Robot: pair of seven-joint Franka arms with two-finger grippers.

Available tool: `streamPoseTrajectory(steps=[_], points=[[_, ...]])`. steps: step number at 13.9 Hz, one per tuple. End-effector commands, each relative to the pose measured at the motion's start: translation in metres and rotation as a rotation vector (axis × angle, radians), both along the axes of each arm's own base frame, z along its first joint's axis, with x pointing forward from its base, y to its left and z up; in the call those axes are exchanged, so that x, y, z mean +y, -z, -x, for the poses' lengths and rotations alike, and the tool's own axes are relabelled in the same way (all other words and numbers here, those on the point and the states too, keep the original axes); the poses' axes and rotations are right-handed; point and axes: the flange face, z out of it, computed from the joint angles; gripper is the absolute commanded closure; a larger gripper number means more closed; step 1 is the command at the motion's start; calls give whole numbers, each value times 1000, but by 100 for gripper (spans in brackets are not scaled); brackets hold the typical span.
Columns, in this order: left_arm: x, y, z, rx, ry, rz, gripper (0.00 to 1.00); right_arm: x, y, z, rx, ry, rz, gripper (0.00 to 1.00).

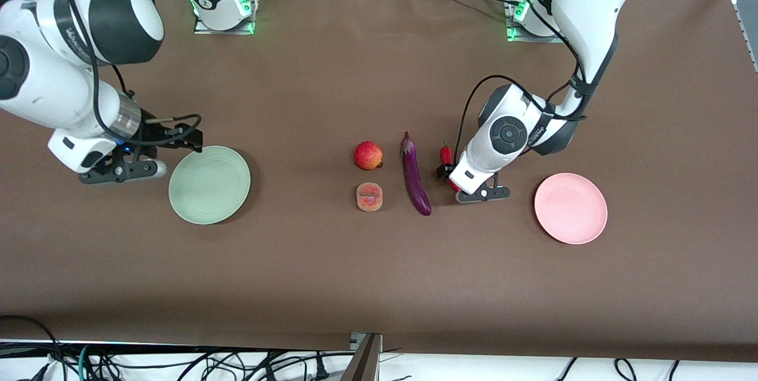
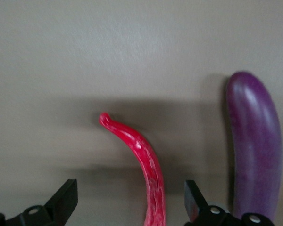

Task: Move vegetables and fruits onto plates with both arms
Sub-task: 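Reach the left gripper to the red chili while the right gripper moves out, then grasp the chili with the left gripper while the right gripper grasps the pomegranate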

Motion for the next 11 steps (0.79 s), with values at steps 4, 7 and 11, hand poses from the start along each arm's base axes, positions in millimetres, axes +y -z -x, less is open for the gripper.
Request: streamPoseTrajectory(steps=[4, 7, 11], points=[[-21, 30, 20, 31, 6, -37, 54, 119, 65, -19, -2, 132, -15, 0], [-16, 30, 19, 45, -4, -46, 100, 221, 95, -9, -30, 293, -59, 0], [33, -12, -11, 108, -61, -109, 100, 328, 163, 41, -30, 468, -66, 0]])
